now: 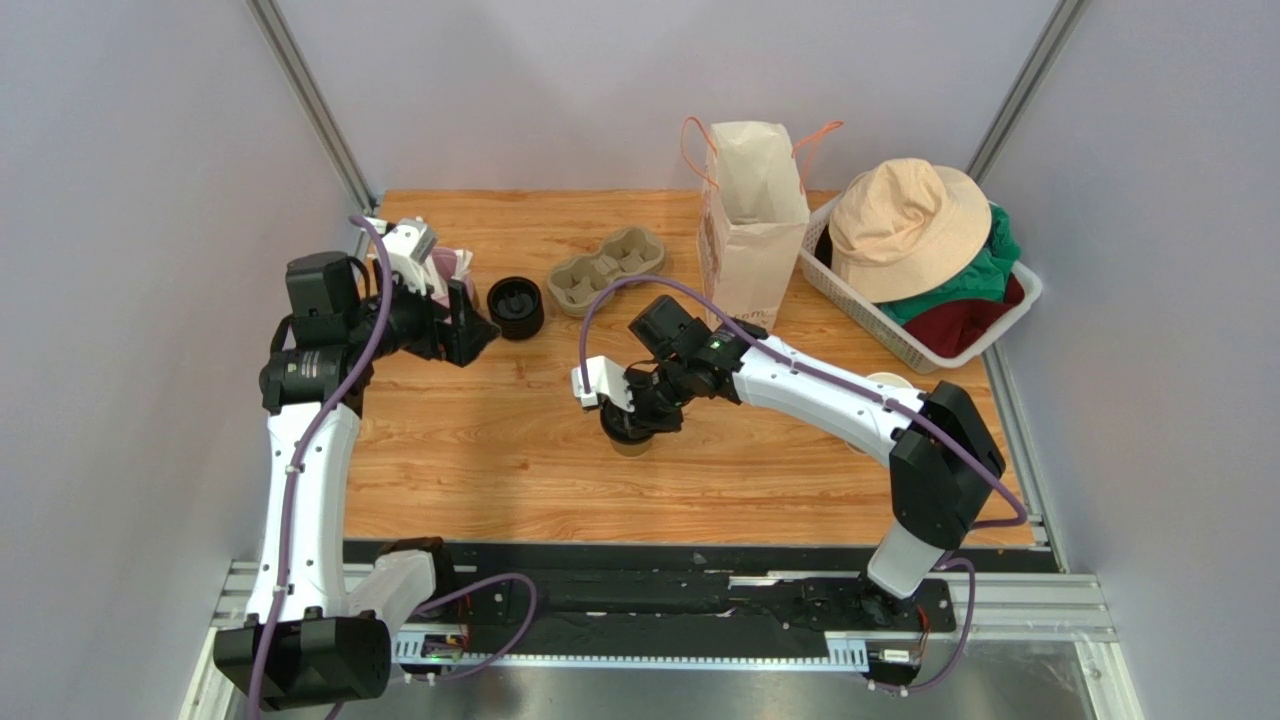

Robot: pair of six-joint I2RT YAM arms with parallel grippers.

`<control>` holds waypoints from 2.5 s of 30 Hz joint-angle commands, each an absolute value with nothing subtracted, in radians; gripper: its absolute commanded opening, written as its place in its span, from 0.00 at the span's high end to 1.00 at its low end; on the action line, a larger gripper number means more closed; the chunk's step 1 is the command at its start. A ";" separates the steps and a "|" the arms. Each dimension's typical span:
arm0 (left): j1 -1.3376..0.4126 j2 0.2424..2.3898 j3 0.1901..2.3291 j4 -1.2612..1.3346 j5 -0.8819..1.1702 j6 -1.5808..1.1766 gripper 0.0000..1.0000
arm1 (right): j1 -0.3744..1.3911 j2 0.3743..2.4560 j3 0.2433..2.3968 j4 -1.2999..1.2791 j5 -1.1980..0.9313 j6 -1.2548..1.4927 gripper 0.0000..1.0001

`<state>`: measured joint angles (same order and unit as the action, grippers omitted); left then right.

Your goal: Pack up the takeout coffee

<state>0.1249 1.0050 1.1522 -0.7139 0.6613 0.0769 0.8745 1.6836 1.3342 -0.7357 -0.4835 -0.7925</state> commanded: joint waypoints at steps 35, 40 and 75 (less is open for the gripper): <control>0.132 0.982 1.132 -0.673 0.692 0.089 0.01 | 0.839 1.798 1.540 -0.841 -0.532 -0.618 0.98; 0.132 0.985 1.131 -0.673 0.695 0.089 0.01 | 0.839 1.816 1.546 -0.848 -0.532 -0.612 0.98; 0.126 1.011 1.135 -0.686 0.785 0.098 0.01 | 0.818 1.645 1.603 -0.868 -0.456 -0.611 0.50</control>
<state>0.1261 1.0008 1.1301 -0.7048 0.7193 0.0772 0.8406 1.7477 1.5372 -0.8818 -0.4946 -0.6342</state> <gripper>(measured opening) 0.990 0.466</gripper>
